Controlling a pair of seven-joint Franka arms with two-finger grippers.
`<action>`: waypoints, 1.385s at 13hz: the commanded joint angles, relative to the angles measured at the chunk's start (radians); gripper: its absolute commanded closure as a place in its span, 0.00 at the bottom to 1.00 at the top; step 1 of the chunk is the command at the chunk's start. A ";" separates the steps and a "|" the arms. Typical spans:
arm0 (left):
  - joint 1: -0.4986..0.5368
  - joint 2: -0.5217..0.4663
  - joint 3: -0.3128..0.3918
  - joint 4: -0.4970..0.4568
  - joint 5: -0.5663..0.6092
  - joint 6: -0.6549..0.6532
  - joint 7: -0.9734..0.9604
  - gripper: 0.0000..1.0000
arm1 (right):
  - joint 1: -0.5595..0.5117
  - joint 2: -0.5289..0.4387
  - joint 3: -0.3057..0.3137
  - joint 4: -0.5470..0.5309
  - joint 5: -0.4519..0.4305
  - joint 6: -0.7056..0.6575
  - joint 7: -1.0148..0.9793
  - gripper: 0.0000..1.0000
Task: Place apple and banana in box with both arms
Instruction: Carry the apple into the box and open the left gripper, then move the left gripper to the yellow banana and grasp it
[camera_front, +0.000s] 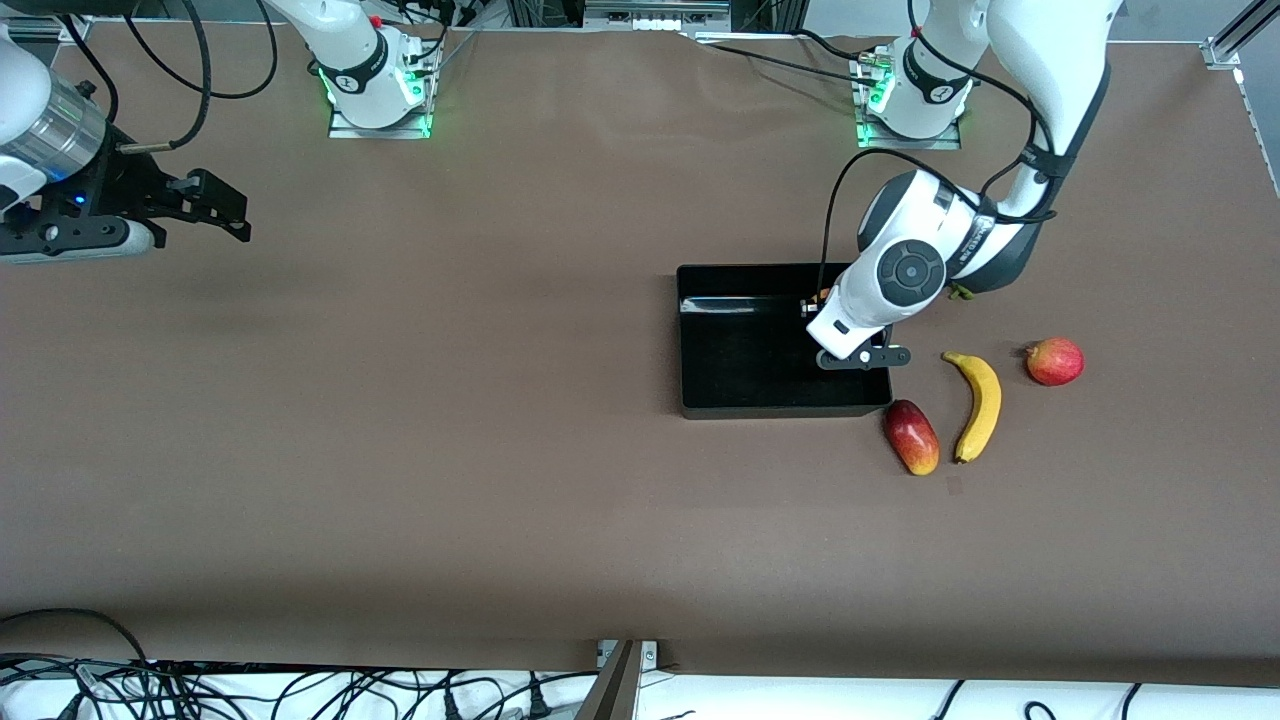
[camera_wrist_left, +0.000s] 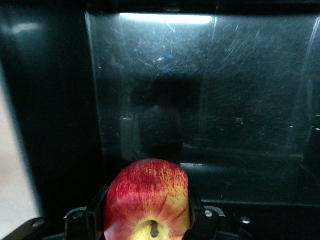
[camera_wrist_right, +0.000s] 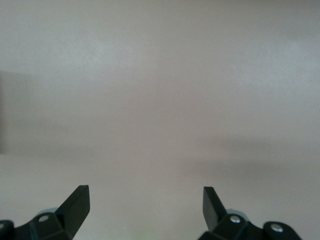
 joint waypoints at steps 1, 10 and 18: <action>-0.002 -0.020 0.001 -0.055 0.010 0.064 -0.014 0.69 | -0.023 0.018 0.022 0.054 -0.017 -0.014 -0.006 0.00; 0.004 -0.017 0.002 0.308 0.016 -0.397 -0.010 0.00 | -0.021 0.032 0.022 0.058 -0.043 -0.009 0.000 0.00; 0.223 0.087 0.021 0.463 0.235 -0.385 0.459 0.00 | 0.029 0.029 0.024 0.058 -0.080 -0.031 0.095 0.00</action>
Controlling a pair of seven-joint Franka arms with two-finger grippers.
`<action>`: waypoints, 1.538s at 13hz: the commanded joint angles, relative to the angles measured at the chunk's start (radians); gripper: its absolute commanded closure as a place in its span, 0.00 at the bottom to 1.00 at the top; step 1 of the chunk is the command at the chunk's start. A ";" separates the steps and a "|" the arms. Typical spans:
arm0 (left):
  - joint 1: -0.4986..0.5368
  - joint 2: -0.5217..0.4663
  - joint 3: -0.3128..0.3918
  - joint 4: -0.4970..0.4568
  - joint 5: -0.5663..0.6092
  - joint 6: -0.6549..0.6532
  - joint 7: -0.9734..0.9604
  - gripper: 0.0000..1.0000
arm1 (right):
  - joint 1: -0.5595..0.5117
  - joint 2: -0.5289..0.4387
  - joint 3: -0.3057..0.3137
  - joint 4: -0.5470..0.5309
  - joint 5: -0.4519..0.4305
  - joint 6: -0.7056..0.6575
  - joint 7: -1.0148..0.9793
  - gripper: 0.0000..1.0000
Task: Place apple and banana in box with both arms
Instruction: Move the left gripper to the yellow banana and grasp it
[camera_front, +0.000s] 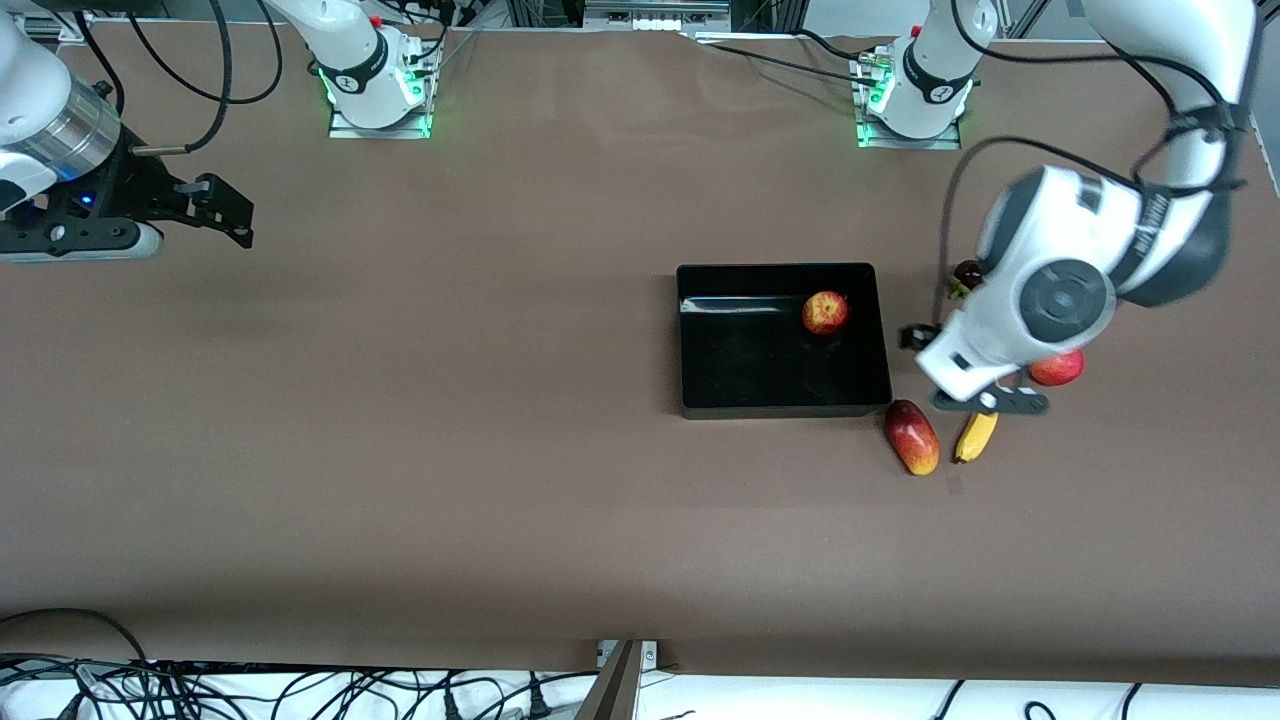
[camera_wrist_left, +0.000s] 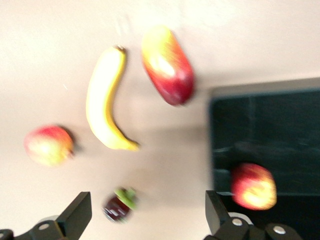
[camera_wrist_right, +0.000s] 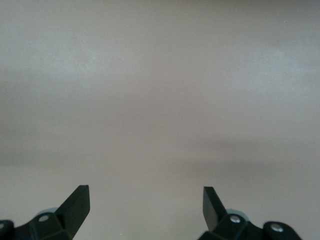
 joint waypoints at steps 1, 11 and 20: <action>0.078 0.100 -0.010 0.028 0.035 0.079 0.229 0.00 | 0.004 0.007 0.002 0.024 -0.019 -0.026 0.022 0.00; 0.239 0.304 -0.010 0.008 0.034 0.297 0.526 0.45 | 0.001 0.009 -0.007 0.024 -0.015 -0.024 0.014 0.00; 0.234 0.205 -0.023 0.055 0.032 0.140 0.515 0.95 | 0.001 0.009 -0.009 0.024 -0.015 -0.026 0.017 0.00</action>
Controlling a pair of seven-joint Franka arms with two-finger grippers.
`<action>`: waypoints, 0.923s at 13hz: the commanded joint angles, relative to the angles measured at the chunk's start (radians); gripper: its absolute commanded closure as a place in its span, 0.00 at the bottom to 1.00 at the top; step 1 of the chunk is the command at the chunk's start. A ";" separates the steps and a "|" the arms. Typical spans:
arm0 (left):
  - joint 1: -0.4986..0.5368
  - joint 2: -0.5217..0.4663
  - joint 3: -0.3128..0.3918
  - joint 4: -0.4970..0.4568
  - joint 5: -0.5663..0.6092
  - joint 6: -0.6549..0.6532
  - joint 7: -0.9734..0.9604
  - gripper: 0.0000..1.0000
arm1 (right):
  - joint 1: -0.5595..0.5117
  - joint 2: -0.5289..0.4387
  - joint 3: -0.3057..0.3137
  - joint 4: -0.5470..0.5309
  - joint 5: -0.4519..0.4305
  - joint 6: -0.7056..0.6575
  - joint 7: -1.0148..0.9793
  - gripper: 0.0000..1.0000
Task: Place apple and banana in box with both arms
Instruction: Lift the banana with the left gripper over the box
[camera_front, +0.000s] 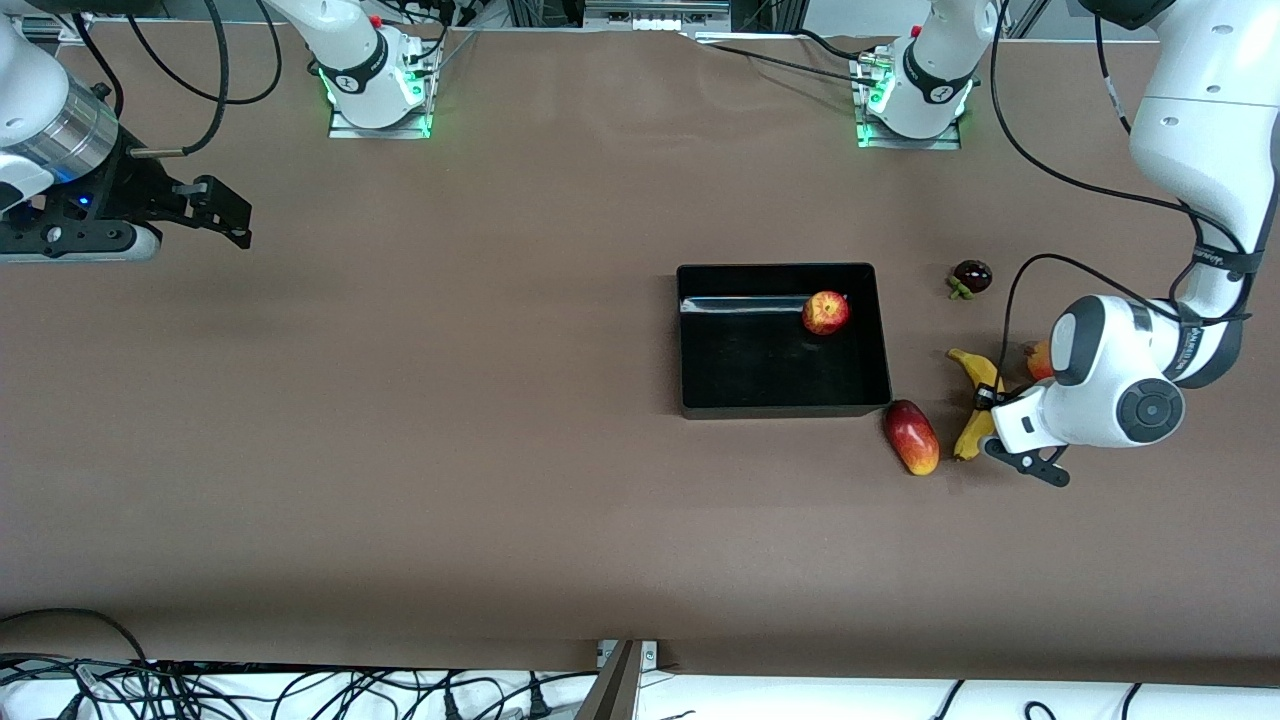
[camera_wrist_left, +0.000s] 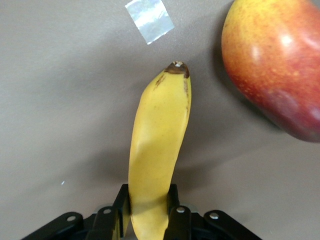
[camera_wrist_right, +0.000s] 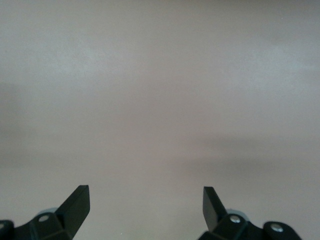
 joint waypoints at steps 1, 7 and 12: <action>-0.010 -0.114 -0.027 0.066 0.006 -0.196 -0.007 0.95 | 0.002 0.008 0.000 0.023 -0.014 -0.022 0.010 0.00; -0.091 -0.122 -0.267 0.191 -0.021 -0.398 -0.490 0.91 | 0.002 0.008 0.000 0.023 -0.014 -0.022 0.010 0.00; -0.310 -0.062 -0.296 0.159 -0.038 -0.318 -0.841 0.91 | 0.002 0.008 -0.002 0.023 -0.014 -0.022 0.010 0.00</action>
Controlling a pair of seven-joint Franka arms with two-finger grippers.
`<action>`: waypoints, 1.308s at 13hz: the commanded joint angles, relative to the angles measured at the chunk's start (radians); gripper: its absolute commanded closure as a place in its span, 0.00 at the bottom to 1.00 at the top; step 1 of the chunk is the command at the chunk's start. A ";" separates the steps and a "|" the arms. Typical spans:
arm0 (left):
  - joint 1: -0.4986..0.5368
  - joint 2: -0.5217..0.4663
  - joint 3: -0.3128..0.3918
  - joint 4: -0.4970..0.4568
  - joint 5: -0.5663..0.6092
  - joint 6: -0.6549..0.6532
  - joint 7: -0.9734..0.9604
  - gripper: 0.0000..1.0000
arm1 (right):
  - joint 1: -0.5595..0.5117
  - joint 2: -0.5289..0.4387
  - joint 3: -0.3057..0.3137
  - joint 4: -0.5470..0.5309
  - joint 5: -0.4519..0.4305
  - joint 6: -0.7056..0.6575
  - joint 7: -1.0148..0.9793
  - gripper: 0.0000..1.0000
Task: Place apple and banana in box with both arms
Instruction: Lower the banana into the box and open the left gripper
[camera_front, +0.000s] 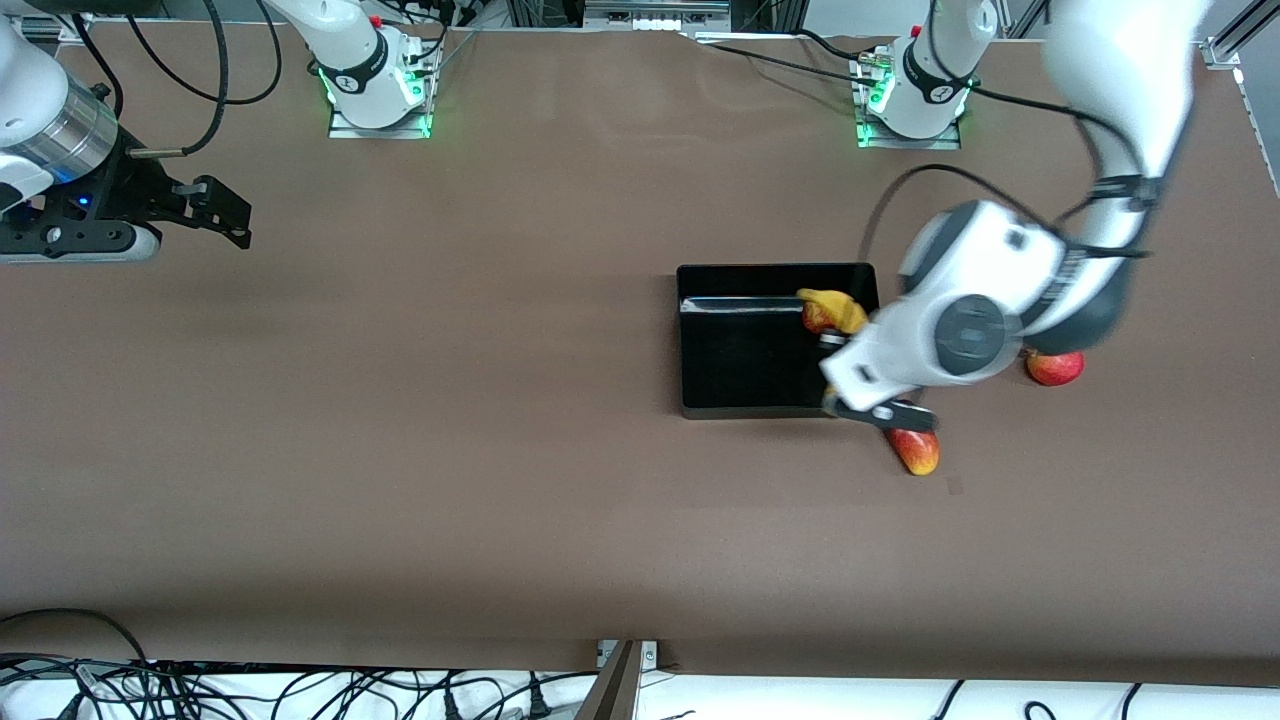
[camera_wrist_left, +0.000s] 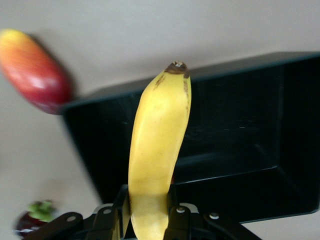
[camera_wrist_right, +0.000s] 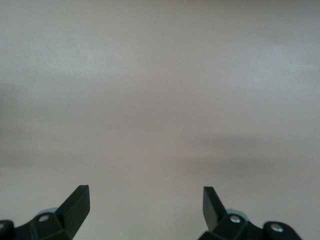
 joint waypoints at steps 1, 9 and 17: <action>-0.089 0.017 0.005 -0.051 0.038 0.061 -0.147 0.91 | 0.002 0.007 -0.001 0.022 -0.014 -0.021 0.010 0.00; -0.149 0.100 0.007 -0.202 0.184 0.294 -0.324 0.83 | 0.002 0.006 -0.001 0.022 -0.014 -0.021 0.016 0.00; -0.058 -0.018 -0.012 -0.118 0.153 0.127 -0.309 0.00 | 0.002 0.007 0.000 0.022 -0.014 -0.021 0.016 0.00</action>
